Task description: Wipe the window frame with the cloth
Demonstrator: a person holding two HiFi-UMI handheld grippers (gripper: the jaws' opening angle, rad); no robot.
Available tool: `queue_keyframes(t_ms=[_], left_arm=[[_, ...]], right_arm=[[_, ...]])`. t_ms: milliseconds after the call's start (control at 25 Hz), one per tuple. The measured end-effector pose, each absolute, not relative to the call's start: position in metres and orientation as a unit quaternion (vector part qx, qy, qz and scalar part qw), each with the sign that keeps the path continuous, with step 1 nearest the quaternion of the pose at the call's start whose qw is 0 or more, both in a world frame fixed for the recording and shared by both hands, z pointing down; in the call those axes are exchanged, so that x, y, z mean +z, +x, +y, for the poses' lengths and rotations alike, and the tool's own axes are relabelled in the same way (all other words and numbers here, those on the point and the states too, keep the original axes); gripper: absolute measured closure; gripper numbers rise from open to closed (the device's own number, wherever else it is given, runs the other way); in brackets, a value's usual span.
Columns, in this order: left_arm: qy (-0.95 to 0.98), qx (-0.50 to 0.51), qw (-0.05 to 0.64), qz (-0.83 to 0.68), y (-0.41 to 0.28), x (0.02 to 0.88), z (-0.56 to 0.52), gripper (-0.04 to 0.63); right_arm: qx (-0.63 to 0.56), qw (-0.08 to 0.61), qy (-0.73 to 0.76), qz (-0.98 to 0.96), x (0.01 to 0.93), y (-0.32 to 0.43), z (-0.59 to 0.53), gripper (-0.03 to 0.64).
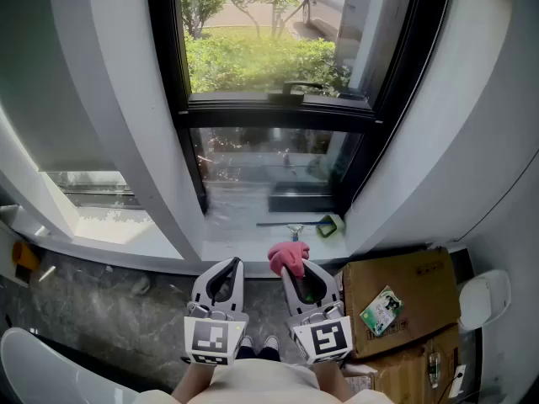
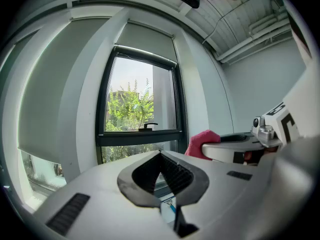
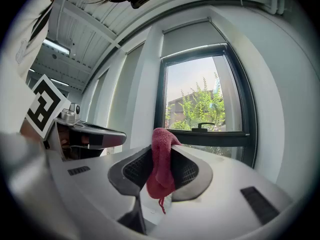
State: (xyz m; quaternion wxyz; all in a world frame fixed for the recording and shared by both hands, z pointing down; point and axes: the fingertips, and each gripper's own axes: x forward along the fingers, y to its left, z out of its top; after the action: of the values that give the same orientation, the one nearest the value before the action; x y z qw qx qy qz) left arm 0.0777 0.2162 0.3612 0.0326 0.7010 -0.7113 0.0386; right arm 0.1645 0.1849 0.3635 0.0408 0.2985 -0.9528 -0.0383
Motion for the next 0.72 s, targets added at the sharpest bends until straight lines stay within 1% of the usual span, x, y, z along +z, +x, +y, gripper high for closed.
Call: queue_keyframes(t_ms=[720], left_arm=[[0.701,0.029,0.027,-0.712,0.087,0.354,0.203,0.588]], right_arm=[[-0.04,0.031,0.298,-0.953,0.359,0.178,0.173,0.523]])
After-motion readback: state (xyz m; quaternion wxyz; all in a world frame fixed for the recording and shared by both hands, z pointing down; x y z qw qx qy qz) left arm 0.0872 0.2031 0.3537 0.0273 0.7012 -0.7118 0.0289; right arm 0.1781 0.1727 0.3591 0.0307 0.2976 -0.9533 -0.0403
